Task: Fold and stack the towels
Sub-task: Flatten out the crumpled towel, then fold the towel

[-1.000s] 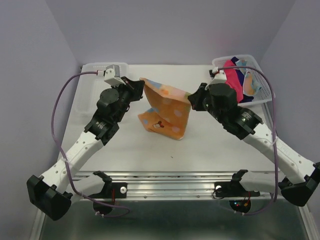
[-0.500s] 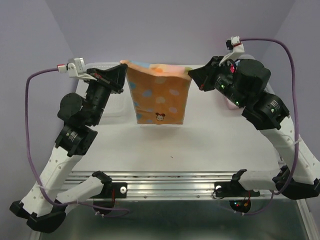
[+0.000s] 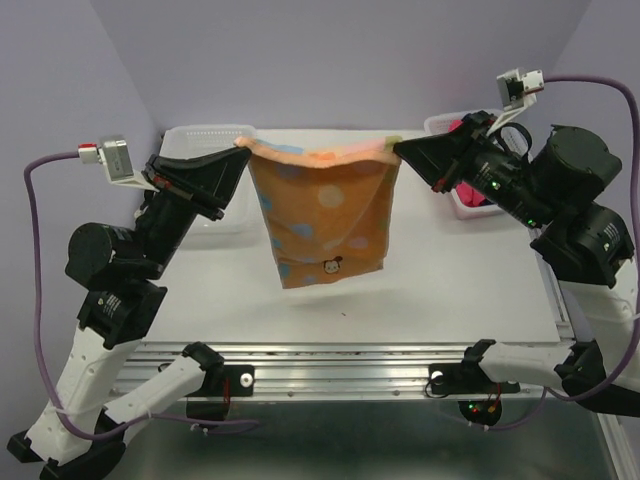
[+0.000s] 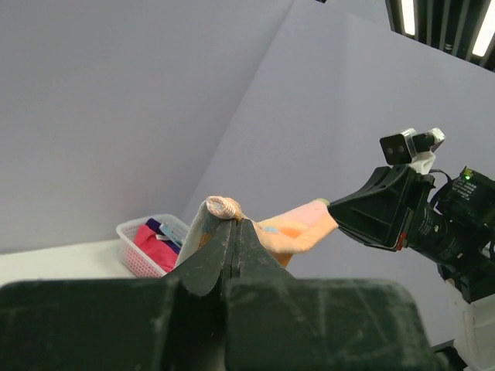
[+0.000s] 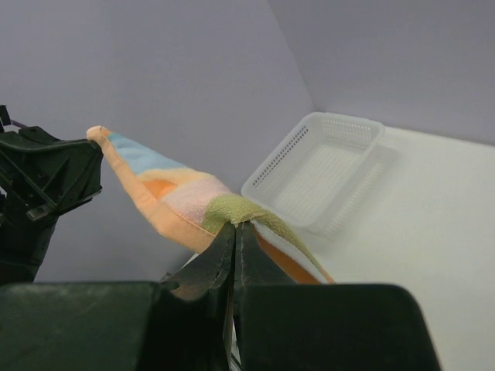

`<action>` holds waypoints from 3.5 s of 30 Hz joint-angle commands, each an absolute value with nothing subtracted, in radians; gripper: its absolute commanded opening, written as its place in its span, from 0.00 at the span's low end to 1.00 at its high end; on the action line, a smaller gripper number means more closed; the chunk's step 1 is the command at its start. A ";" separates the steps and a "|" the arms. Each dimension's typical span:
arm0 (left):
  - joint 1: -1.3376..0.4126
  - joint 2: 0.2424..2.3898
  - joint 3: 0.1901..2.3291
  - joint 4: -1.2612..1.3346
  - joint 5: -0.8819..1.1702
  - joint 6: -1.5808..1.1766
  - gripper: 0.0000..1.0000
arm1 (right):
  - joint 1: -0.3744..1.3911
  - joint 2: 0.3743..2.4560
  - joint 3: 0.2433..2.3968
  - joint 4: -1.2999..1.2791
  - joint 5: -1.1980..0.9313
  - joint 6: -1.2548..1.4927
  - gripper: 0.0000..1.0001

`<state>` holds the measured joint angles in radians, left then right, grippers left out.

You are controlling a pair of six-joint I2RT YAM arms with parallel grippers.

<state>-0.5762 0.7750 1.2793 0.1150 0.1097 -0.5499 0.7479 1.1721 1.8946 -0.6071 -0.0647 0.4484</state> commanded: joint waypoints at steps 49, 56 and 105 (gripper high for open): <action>-0.298 1.658 1.250 0.380 0.169 -0.580 0.00 | 0.230 1.818 1.543 -0.181 -0.186 0.431 0.01; -0.353 1.450 0.933 0.403 0.140 -0.678 0.00 | 0.232 1.668 1.335 -0.278 -0.244 0.469 0.01; -0.535 1.061 0.381 0.359 -0.014 -0.885 0.00 | 0.273 1.417 0.801 -0.276 -0.356 0.500 0.03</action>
